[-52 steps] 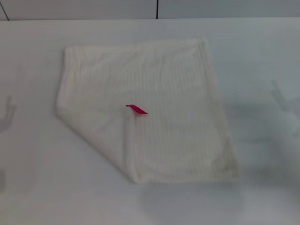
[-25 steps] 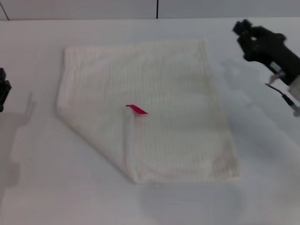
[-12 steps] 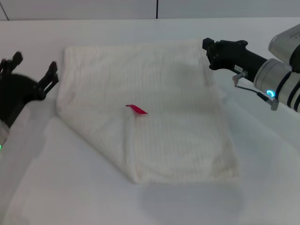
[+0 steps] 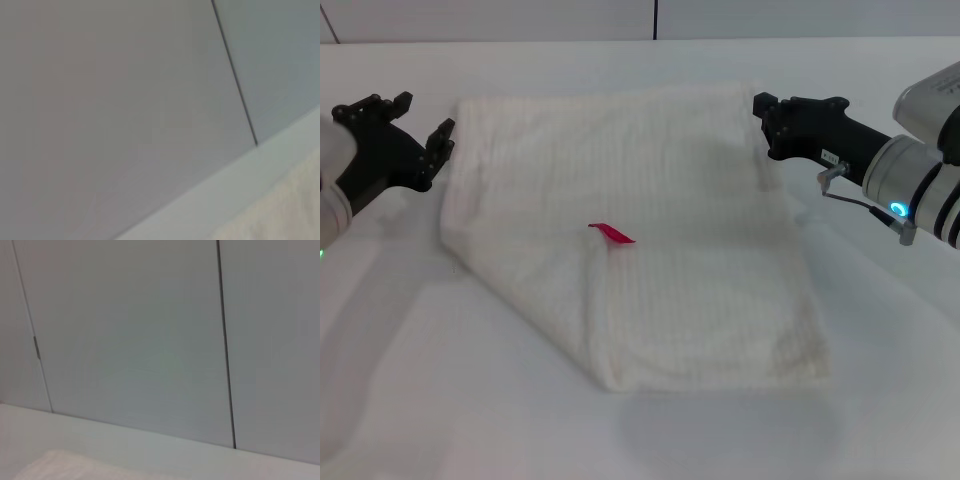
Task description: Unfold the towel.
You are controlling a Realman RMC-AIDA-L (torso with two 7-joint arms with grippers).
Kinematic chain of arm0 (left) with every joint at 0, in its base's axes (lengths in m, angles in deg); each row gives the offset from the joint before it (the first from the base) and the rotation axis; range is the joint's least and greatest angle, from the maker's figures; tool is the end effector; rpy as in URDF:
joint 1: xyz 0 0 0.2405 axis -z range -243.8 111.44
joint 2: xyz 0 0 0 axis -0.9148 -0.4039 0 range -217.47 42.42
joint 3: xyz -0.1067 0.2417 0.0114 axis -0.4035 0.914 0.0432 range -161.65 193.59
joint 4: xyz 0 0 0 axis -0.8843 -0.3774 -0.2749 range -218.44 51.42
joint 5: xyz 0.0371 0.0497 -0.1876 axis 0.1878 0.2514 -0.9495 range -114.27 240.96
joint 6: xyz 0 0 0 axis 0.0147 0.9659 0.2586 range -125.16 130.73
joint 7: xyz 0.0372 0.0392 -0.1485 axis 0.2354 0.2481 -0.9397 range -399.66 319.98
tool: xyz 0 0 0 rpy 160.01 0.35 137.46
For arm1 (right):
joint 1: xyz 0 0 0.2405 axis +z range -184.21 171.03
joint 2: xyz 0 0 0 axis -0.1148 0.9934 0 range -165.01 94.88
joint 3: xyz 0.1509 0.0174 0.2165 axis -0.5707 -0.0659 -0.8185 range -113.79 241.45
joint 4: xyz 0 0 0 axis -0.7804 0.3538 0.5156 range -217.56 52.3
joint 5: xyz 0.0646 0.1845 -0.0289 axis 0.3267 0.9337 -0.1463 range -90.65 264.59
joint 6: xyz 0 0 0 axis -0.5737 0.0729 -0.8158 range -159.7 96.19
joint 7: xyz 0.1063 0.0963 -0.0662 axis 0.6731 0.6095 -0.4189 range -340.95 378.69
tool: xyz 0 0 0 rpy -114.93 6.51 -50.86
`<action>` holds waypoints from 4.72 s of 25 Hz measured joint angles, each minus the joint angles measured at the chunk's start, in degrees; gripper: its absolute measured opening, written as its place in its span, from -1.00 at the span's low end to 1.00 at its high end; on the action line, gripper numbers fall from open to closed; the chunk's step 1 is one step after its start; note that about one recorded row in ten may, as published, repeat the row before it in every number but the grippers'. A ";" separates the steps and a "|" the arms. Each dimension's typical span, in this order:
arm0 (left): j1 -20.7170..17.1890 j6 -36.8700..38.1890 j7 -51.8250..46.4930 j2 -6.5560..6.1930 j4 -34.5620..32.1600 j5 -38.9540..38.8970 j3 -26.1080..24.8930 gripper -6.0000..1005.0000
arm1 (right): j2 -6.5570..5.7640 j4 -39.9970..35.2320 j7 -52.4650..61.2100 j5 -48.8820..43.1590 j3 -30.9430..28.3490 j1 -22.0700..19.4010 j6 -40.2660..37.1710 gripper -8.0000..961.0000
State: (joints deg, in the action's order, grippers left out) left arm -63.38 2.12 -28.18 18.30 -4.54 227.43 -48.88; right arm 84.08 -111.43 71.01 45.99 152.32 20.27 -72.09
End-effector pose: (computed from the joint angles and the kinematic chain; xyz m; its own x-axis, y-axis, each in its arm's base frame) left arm -0.2653 0.3288 0.0063 0.9540 0.1680 0.2483 0.2975 -0.4281 -0.8534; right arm 0.2671 0.3847 -0.0593 0.7209 -0.2673 -0.6395 -0.6629 -0.5352 -0.5236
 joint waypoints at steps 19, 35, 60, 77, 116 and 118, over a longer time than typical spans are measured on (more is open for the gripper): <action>8.77 -49.87 29.59 12.16 13.56 -11.66 -19.78 -0.87 | -0.04 0.55 -0.05 -0.33 0.20 0.32 0.03 -0.98; 11.22 -59.76 28.79 12.50 16.41 -13.66 -14.40 0.32 | 0.02 0.75 -4.37 -2.10 3.24 0.57 0.70 -0.99; 11.83 -57.22 28.69 12.47 14.38 -15.37 -13.09 0.69 | -3.39 -17.74 68.17 -67.12 -9.24 10.31 -11.95 -0.99; 12.83 -57.45 29.31 12.32 14.50 -15.07 -12.91 0.69 | -4.57 -24.77 97.32 -113.85 -25.40 31.13 -38.49 -0.98; 24.97 -54.08 26.39 12.73 -2.86 -17.59 -10.38 0.69 | -0.07 -0.59 98.69 -117.93 -17.76 38.79 -18.52 -0.98; 24.97 -54.08 26.39 12.73 -2.87 -17.58 -10.39 0.69 | -0.02 0.64 98.68 -117.90 -17.51 38.79 -17.52 -0.99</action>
State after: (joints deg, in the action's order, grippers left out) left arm -38.41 -51.96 -1.79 31.04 -7.41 209.85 -59.27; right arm 84.07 -110.79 169.69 -71.92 134.81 59.06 -89.61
